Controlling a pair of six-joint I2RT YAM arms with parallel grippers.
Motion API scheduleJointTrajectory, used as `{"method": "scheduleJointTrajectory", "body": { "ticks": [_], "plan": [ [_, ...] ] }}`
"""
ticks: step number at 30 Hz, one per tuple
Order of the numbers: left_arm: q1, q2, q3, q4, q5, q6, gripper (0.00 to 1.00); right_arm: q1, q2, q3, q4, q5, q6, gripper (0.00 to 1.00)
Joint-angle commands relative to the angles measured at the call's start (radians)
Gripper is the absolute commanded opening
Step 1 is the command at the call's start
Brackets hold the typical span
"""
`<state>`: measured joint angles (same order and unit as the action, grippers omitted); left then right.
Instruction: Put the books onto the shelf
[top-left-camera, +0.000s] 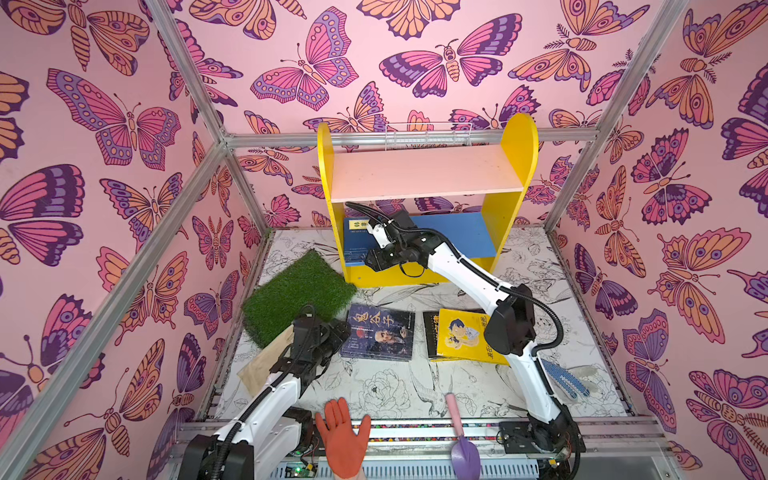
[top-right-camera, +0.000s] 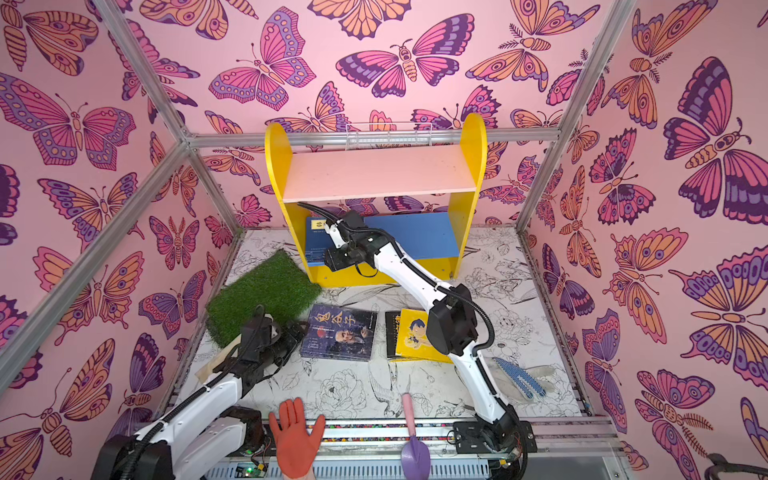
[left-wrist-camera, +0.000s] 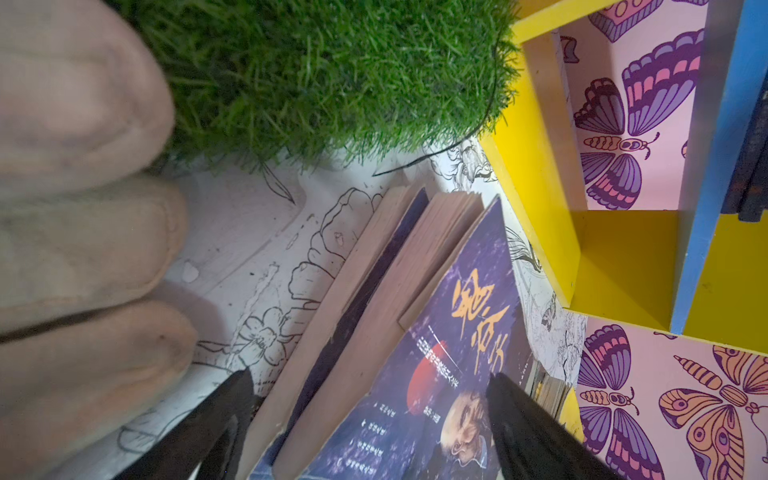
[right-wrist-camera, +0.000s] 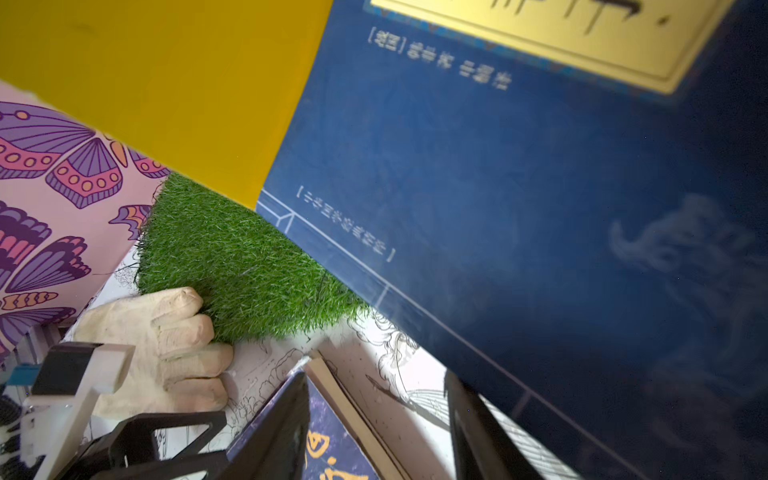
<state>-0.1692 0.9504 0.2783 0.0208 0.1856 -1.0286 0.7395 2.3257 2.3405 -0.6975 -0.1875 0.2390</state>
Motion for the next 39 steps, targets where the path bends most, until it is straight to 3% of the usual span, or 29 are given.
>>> {"method": "scheduleJointTrajectory", "body": {
  "ticks": [1,7,13,18,25,29,34,39],
  "plan": [
    [0.006,-0.012,0.004,-0.027,0.002,0.021,0.90,0.001,0.028,0.060,-0.031,-0.021,0.006,0.53],
    [0.006,-0.013,0.006,-0.029,0.003,0.027,0.90,0.003,-0.011,0.021,-0.011,-0.053,0.014,0.52],
    [0.006,-0.013,0.021,-0.048,-0.002,0.057,0.90,0.003,-0.194,-0.210,0.100,-0.051,0.002,0.52],
    [0.003,-0.007,0.032,-0.057,0.010,0.074,0.90,0.003,-0.436,-0.555,0.200,-0.045,-0.011,0.53],
    [-0.008,0.052,0.040,-0.059,0.027,0.128,0.89,0.007,-0.643,-1.071,0.324,-0.222,0.123,0.54],
    [-0.014,0.129,0.108,-0.075,0.054,0.177,0.87,0.008,-0.629,-1.225,0.365,-0.312,0.194,0.54],
    [-0.027,0.195,0.146,-0.089,0.073,0.215,0.83,-0.008,-0.508,-1.177,0.206,-0.302,0.137,0.54],
    [-0.042,0.244,0.176,-0.104,0.077,0.242,0.73,-0.035,-0.421,-1.163,0.227,-0.372,0.166,0.53]
  ]
}}
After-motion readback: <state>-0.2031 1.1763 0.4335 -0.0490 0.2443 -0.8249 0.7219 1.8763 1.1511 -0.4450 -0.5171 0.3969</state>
